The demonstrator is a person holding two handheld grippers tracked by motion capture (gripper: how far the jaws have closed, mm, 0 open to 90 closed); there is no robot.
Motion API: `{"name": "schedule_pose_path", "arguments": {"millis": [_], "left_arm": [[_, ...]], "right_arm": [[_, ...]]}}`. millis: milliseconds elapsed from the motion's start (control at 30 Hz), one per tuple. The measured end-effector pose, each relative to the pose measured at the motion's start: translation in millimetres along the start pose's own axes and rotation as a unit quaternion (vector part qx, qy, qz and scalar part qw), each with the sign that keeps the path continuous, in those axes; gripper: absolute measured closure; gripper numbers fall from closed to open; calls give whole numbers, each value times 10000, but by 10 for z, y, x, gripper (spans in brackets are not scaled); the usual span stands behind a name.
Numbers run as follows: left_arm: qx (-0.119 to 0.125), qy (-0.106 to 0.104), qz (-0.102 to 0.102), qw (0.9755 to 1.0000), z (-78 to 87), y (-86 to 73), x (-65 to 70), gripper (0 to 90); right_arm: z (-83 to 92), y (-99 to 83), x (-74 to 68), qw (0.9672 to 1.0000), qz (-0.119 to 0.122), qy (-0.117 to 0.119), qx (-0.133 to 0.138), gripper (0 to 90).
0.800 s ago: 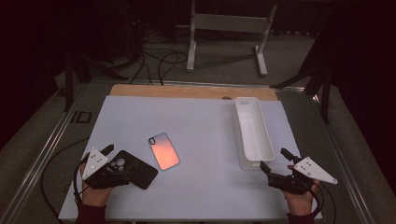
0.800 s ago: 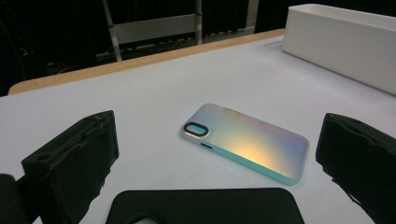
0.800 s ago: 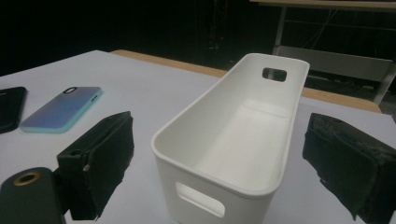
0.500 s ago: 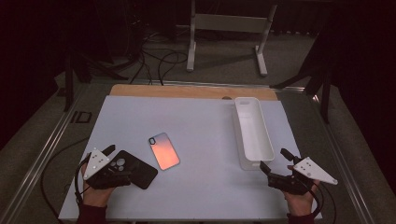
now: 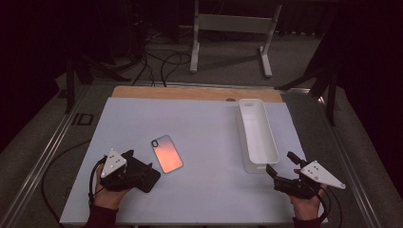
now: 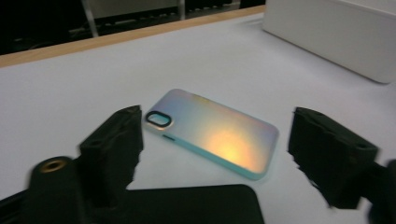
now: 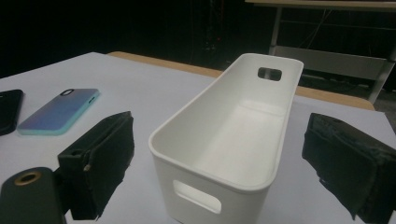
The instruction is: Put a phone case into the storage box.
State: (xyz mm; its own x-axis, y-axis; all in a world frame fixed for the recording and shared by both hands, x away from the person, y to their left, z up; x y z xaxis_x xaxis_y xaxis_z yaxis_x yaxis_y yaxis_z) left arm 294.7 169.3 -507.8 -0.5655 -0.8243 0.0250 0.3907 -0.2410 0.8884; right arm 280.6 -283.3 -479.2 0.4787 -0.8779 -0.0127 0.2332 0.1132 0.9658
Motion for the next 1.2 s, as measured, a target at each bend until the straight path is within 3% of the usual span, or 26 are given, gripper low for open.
{"name": "schedule_pose_path", "arguments": {"millis": [233,433,600,733,900,1000,1200], "left_arm": [[-159,-247,6,9996,-131,75,76,432],[-380,-393,-49,9985,-319,134,139,531],[-615,-273,50,9977,-512,95,39,548],[-667,-143,82,9976,-605,70,-54,580],[-622,145,72,9979,-715,58,-229,676],[-679,238,87,9974,-743,47,-286,707],[-801,390,69,9960,-836,15,-412,854]], "right_arm": [[18,-2,19,10000,-32,-50,2,90],[30,-3,42,9999,-80,-82,23,90],[48,9,50,9999,-81,-99,58,90],[54,9,66,9999,-87,-118,68,91],[60,9,76,9998,-86,-138,76,91],[61,10,74,9998,-85,-142,77,91],[74,17,82,9998,-89,-165,87,91]]}}
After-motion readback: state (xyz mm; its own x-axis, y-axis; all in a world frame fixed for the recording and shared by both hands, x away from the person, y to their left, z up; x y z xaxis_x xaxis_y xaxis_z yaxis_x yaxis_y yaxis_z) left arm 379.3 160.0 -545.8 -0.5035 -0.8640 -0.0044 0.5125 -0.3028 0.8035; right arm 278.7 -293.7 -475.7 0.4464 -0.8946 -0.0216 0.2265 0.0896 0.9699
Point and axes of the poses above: each handheld gripper's, and its own axes: z roughly backward along the jaws, y roughly out of its top, x roughly to its right, the point moved 7 cm from there along -z, roughly forward along the jaws, and after that the axes turned 1 degree about -z, right-handed, at the moved point
